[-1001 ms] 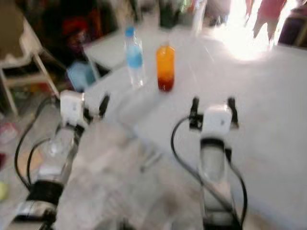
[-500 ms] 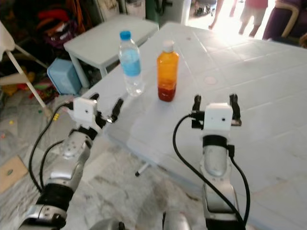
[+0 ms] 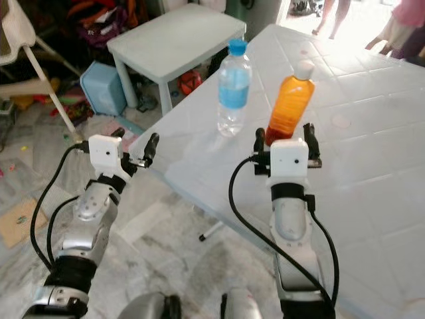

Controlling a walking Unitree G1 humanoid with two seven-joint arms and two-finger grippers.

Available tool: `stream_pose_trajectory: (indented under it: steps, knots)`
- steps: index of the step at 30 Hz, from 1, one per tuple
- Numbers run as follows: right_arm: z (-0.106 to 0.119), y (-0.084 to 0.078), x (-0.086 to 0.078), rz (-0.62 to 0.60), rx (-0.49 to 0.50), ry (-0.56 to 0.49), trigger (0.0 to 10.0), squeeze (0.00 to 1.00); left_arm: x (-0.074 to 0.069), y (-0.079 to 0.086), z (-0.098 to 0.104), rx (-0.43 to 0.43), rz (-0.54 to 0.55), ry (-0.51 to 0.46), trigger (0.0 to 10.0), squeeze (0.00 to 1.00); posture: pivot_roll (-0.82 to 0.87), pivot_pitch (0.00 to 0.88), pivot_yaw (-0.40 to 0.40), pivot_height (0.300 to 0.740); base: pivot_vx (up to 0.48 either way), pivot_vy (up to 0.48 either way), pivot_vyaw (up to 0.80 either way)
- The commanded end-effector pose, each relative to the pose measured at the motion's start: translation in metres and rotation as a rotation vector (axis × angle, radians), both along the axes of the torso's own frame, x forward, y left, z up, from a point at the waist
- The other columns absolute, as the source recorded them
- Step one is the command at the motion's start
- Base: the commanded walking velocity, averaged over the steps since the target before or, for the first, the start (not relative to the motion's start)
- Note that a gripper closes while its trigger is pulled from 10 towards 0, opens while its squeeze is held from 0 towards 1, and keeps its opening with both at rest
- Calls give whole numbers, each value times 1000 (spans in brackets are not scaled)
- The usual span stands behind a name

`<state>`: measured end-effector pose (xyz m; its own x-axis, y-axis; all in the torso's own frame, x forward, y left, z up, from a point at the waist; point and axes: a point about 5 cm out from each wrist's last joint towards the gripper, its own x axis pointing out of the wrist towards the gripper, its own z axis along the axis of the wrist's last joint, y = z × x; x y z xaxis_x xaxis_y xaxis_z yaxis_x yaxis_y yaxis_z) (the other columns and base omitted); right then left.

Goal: Restocking fridge

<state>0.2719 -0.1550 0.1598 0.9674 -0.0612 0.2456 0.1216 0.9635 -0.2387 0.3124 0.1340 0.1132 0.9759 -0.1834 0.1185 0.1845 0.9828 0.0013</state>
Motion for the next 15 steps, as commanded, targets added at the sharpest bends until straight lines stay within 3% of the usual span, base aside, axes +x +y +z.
stream_pose_trajectory:
  steps: [1,8,15]
  knots:
    - [-1,1,3,21,-1,5,10000,0,-1,0,4,-6,20,-17,10000,0,-89,73,-49,740,0,0,0]
    - [3,10,12,46,-6,-18,10000,0,-4,2,4,-4,34,-20,10000,0,-80,64,-43,740,0,0,0]
    - [11,-7,14,-39,-24,-57,10000,0,4,-3,10,12,-19,-26,10000,0,-119,75,13,740,0,0,0]
